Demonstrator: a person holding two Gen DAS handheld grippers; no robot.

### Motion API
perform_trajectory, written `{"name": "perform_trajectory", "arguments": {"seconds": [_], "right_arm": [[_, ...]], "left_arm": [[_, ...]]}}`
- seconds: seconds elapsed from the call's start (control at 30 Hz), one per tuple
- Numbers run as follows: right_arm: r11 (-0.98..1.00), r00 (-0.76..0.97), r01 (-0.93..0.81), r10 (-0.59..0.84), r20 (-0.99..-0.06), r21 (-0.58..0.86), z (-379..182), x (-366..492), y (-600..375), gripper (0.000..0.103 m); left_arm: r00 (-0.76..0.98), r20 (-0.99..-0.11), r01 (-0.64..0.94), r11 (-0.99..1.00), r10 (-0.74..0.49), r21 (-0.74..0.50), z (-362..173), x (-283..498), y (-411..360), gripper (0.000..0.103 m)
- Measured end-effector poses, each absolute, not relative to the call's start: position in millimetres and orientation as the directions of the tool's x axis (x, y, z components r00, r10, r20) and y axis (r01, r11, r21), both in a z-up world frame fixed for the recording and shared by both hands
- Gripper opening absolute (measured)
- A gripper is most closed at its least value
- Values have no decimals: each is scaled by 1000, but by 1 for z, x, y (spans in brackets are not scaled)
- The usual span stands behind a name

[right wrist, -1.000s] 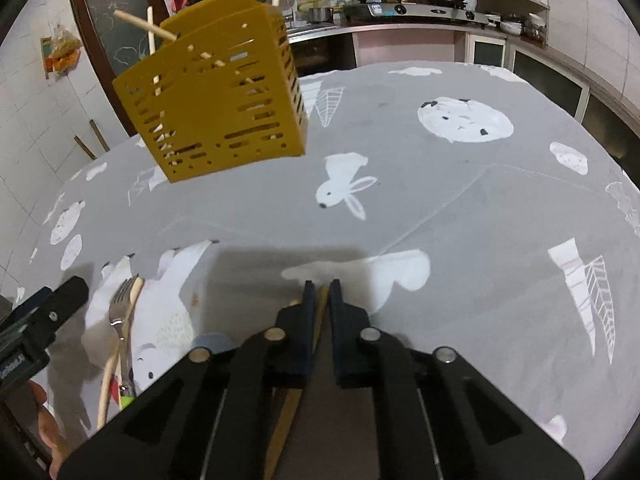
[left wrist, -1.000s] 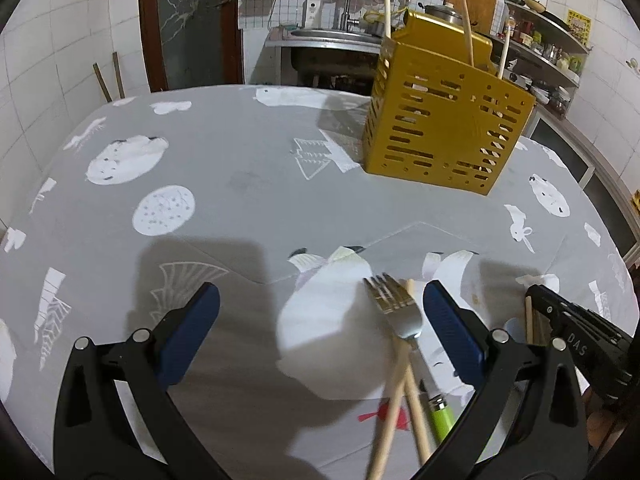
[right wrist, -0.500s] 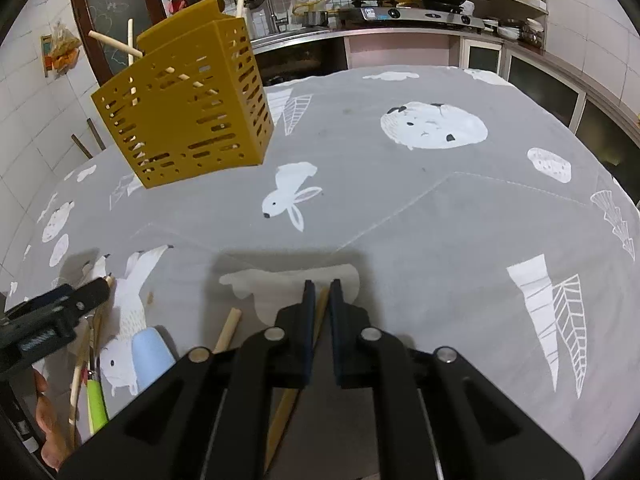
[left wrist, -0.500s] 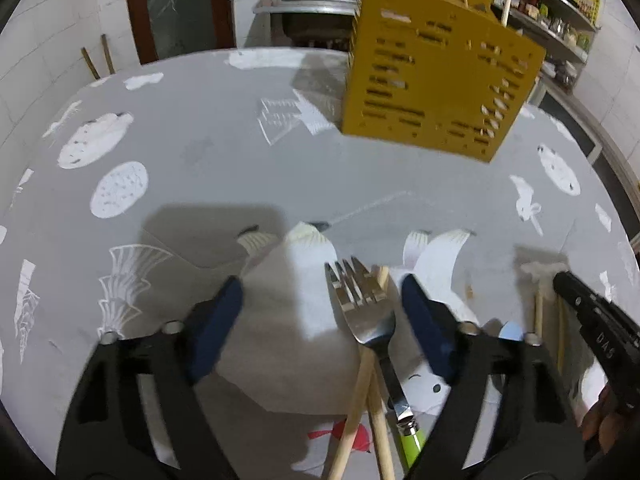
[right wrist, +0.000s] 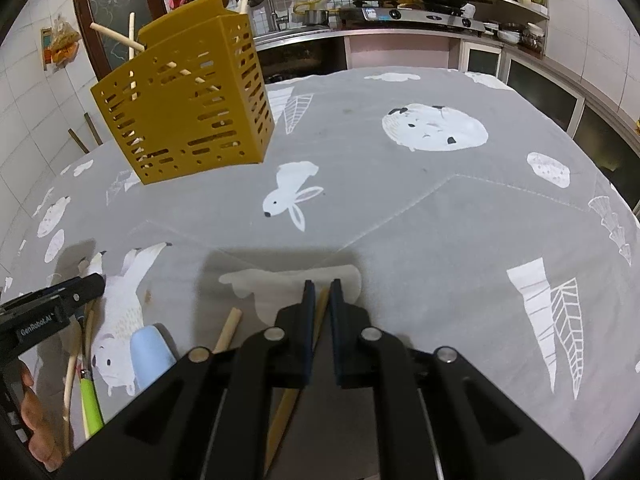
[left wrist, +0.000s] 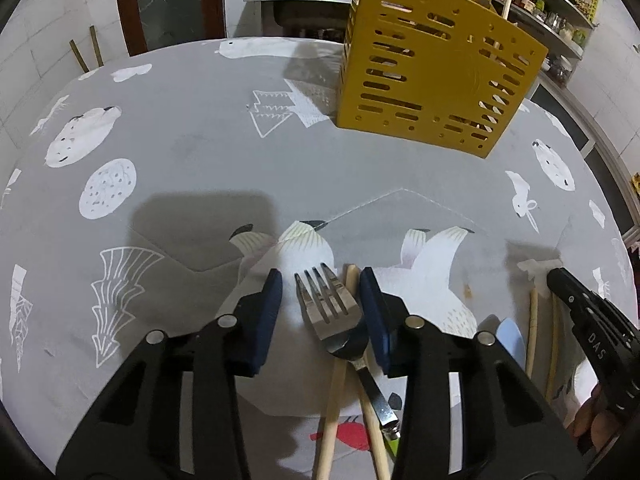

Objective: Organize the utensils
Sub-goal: 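Close the right tool on a wooden chopstick while the left tool grips the green-handled fork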

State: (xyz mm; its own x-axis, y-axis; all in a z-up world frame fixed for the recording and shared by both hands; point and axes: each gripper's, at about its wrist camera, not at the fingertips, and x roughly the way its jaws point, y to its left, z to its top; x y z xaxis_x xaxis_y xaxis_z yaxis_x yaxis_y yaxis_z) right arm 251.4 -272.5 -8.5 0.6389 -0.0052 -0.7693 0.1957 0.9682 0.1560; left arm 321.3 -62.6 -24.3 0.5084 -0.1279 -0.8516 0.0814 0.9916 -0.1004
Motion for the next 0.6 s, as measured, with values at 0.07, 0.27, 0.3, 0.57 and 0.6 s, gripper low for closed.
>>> {"name": "perform_trajectory", "arguments": {"seconds": [0.07,0.27,0.3,0.57,0.6], "right_arm": [[969,639,195,-7,-769,153,-8,251,-272,8],[969,646,194,-7,-763,155,-8,250,-272,8],[969,649,192,-6,-761,156,-7,250,-272,8],[975,695,161,-2,-719,153,12,244,-263,7],[977,702,153,-2,-713,148,16,243,-261,7]], "left_arm": [[507,-853,84,992,-125,-96,-25,323,-63,34],[500,-855,79,991,-135,-111,-24,323,-62,29],[504,-852,84,990,-141,-114,-23,322,-62,28],[569,-811,127,989,-136,-77,-4,310,-65,0],[561,-816,129,989,-138,-79,-4,310,-64,0]]}}
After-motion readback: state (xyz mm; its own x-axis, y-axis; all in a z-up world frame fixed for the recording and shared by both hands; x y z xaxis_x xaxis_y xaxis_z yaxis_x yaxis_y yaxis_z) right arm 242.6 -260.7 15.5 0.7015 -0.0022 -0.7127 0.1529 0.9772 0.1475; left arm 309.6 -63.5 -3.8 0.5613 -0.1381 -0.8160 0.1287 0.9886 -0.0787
